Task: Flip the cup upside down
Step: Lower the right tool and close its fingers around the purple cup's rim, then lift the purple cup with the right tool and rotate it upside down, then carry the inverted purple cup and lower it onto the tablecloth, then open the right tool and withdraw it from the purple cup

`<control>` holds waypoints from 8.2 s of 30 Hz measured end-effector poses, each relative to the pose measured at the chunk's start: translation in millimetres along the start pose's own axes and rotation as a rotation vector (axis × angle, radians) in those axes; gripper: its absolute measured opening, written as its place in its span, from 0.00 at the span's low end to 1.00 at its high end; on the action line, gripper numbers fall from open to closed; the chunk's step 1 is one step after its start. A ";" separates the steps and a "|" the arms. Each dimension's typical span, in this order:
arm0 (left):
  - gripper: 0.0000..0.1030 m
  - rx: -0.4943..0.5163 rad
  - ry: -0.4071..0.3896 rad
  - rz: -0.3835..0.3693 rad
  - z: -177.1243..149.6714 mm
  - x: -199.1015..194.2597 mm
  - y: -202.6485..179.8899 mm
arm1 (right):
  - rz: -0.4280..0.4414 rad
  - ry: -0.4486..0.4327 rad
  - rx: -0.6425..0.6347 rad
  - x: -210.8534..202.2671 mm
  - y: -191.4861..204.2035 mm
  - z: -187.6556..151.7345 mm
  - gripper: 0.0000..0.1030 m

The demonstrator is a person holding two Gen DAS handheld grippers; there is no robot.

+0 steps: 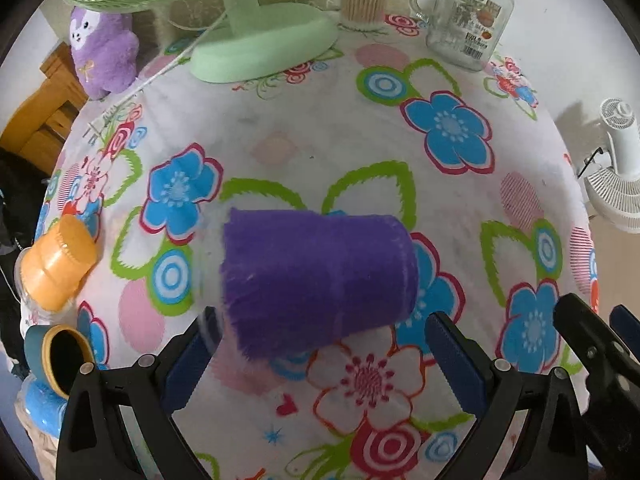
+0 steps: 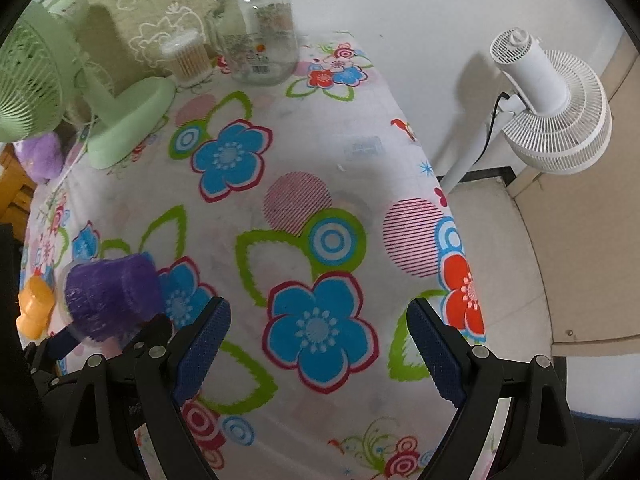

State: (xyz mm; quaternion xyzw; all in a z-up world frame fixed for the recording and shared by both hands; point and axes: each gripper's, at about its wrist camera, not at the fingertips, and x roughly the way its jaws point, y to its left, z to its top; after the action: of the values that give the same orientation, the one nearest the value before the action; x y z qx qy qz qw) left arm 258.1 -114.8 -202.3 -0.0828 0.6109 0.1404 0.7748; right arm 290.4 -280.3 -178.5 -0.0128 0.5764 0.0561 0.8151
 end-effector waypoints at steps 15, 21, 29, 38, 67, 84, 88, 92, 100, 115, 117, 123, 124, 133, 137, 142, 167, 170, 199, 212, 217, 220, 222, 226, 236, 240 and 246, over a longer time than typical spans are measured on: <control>0.76 -0.006 -0.040 0.005 6.7 6.8 12.0 | 0.001 0.039 -0.051 18.1 10.4 0.5 0.89; 0.76 0.007 -0.055 0.025 -16.7 -10.8 8.9 | 0.008 0.052 -0.062 14.5 8.5 -9.8 0.89; 0.76 -0.021 -0.045 0.054 -47.4 -26.8 15.5 | 0.019 0.067 -0.061 4.3 0.9 -32.1 0.89; 0.76 -0.059 -0.021 0.059 -95.3 -41.4 19.9 | 0.041 0.093 -0.096 -7.4 1.3 -64.6 0.89; 0.95 0.014 -0.066 -0.045 -145.0 -108.0 29.9 | 0.039 0.062 -0.006 -67.8 -12.1 -116.1 0.89; 0.95 0.282 -0.077 -0.037 -113.0 -118.9 83.2 | 0.126 0.006 0.288 -104.6 43.9 -143.5 0.89; 0.95 0.347 -0.074 -0.022 -102.2 -105.8 86.3 | 0.131 0.045 0.385 -86.2 52.8 -148.2 0.89; 0.95 0.402 -0.059 -0.026 -93.1 -90.5 83.1 | 0.117 0.061 0.507 -71.2 55.2 -154.9 0.89; 0.95 0.472 -0.013 -0.031 -79.7 -60.5 77.9 | 0.155 0.114 0.677 -35.3 61.3 -157.1 0.74; 0.95 0.460 0.052 -0.065 -72.1 -38.2 79.3 | 0.197 0.203 0.726 -5.2 67.9 -148.9 0.56; 0.95 0.452 0.049 -0.065 -72.0 -40.0 80.8 | 0.192 0.190 0.702 -7.5 69.0 -145.8 0.56; 0.95 0.406 0.035 -0.067 -70.7 -49.6 87.1 | 0.175 0.120 0.604 -25.3 73.4 -134.7 0.56; 0.95 0.397 0.030 -0.069 -71.4 -52.2 87.5 | 0.170 0.100 0.579 -30.6 74.4 -132.4 0.56; 0.95 0.325 -0.019 -0.081 -82.7 -83.3 91.6 | 0.180 0.018 0.426 -67.7 79.4 -125.3 0.56; 0.95 0.284 -0.041 -0.084 -89.6 -99.0 95.4 | 0.179 -0.015 0.364 -84.8 81.6 -123.8 0.56; 0.95 0.228 -0.067 -0.083 -100.5 -116.7 100.1 | 0.169 -0.075 0.266 -108.7 84.6 -121.8 0.56; 0.96 0.114 -0.156 -0.098 -137.6 -128.0 79.0 | 0.182 -0.407 -0.070 -149.0 64.2 -140.7 0.56; 0.96 0.118 -0.146 -0.102 -138.3 -114.0 70.5 | 0.166 -0.463 -0.099 -140.2 60.5 -146.4 0.56; 0.96 0.149 -0.008 -0.062 -133.9 -20.3 60.3 | 0.054 -0.542 -0.158 -57.3 62.8 -157.4 0.56; 0.96 0.228 0.047 -0.066 -160.0 -16.0 60.6 | 0.063 -0.472 -0.080 -62.3 57.1 -194.5 0.57; 0.96 0.231 0.048 -0.081 -171.2 -28.1 64.4 | 0.061 -0.409 -0.020 -63.0 53.6 -196.7 0.80; 0.96 0.237 0.046 -0.091 -174.8 -39.8 63.3 | 0.050 -0.386 0.004 -70.6 51.8 -196.2 0.82; 0.96 0.242 0.041 -0.093 -178.0 -48.6 65.1 | 0.056 -0.366 0.010 -74.8 51.3 -194.9 0.83; 0.96 0.232 0.027 -0.094 -177.6 -70.6 68.4 | 0.071 -0.332 0.025 -87.8 50.1 -190.7 0.83; 0.96 0.195 -0.002 -0.074 -151.5 -104.7 89.4 | 0.076 -0.236 0.016 -117.3 57.3 -176.6 0.84; 0.96 0.173 -0.025 -0.062 -146.0 -119.3 101.4 | 0.088 -0.232 0.007 -129.3 61.6 -173.3 0.84; 0.96 0.169 -0.064 -0.058 -142.1 -142.4 114.1 | 0.094 -0.243 0.004 -149.2 65.1 -170.0 0.83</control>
State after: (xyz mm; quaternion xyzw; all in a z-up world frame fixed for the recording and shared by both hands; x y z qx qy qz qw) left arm 60.0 -65.9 -93.3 -0.0303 0.5927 0.0682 0.8019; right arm 74.9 -241.6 -92.2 0.0228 0.4736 0.0943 0.8754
